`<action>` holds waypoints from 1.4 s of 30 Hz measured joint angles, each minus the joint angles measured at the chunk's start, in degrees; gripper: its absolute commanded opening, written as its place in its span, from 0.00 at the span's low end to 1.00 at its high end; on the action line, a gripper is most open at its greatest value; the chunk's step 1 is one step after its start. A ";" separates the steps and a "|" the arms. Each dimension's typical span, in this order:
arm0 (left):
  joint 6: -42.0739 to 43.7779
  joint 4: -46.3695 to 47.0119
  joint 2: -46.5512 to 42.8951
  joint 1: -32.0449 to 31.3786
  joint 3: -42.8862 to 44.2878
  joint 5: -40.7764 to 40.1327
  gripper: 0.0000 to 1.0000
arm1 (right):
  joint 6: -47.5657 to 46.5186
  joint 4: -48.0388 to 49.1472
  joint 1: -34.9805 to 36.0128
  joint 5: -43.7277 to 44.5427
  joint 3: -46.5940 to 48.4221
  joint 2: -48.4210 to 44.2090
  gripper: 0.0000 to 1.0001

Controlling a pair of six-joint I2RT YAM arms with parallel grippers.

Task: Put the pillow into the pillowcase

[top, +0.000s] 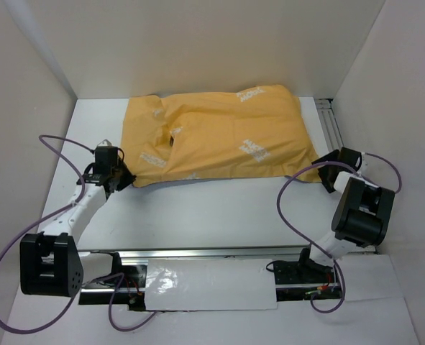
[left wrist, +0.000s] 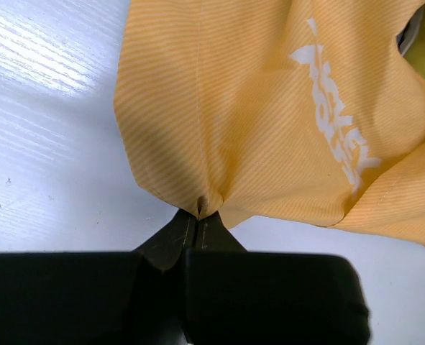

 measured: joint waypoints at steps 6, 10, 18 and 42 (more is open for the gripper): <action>0.02 -0.74 -1.14 0.00 0.00 -0.02 0.00 | 0.90 5.18 4.24 -2.69 1.90 4.61 0.03; 0.52 -1.62 -1.14 0.57 0.00 -0.66 0.00 | 1.05 4.04 8.07 -2.67 0.81 4.37 0.00; 1.38 -2.62 -1.33 0.83 0.37 -1.11 0.00 | -2.23 3.50 8.87 1.57 -0.96 -8.81 0.00; 2.38 0.13 -7.43 1.62 25.27 1.99 0.00 | -20.98 -7.08 14.38 -1.14 96.52 4.33 0.00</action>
